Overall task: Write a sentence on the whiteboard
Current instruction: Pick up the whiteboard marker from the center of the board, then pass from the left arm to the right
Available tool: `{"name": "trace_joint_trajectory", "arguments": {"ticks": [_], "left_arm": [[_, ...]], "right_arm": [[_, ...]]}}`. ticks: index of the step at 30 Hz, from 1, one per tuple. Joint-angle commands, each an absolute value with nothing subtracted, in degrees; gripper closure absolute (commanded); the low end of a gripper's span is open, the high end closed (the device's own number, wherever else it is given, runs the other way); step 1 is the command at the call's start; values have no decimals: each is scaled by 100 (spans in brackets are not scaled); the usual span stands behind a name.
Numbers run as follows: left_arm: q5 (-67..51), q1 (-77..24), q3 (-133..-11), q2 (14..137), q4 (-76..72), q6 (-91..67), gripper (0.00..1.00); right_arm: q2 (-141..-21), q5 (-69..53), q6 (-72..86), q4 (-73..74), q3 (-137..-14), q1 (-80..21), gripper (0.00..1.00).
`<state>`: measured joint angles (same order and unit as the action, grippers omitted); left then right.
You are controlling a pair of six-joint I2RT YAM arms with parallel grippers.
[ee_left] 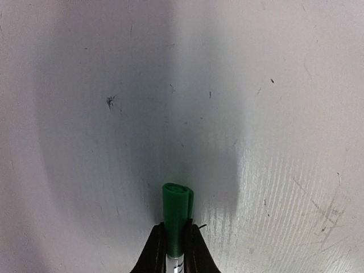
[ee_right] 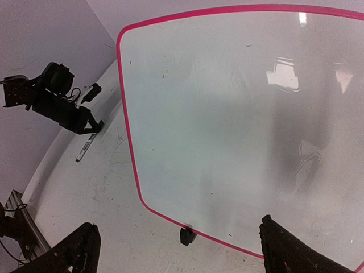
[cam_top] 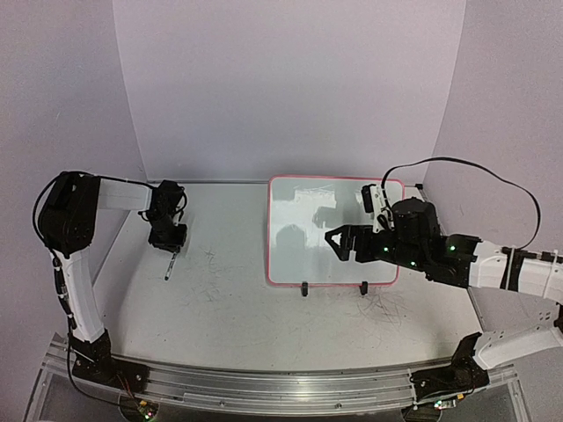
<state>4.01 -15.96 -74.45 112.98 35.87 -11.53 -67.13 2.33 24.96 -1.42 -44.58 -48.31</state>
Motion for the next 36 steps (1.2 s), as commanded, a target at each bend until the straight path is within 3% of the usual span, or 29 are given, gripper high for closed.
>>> {"name": "trace_joint_trajectory", "arguments": {"ticks": [1,5,8,11,19,27,34,36], "left_arm": [[338,-1626,-7133,10858,3612,-1212,94],[-503,-1629,-6877,10207,3305,-1527,98],[-1704,-1785,-6434,9453,2414,-2039,99],[-2170,-2207,-6120,8695,1506,-2563,100],[-1977,-3618,-5380,7618,-1488,-3859,100],[-995,-4558,-4871,7802,-4036,-5175,100],[-734,-4968,-5071,8387,-4781,-5602,100],[-918,-5007,-5220,8591,-4811,-5662,100]], "right_arm": [[-6780,321,2539,-253,-4596,-4860,2],[-6952,183,2516,-263,-4716,-4860,2],[-7152,-133,2560,-455,-4807,-4863,2],[-7427,-589,2677,-843,-4943,-4918,2],[-8215,-1859,3305,-2392,-5348,-5124,2],[-8649,-2287,4452,-4991,-4999,-5205,4],[-8884,-1834,4356,-5205,-5080,-5308,12],[-8947,-1882,4317,-5168,-5141,-5316,19]]}}
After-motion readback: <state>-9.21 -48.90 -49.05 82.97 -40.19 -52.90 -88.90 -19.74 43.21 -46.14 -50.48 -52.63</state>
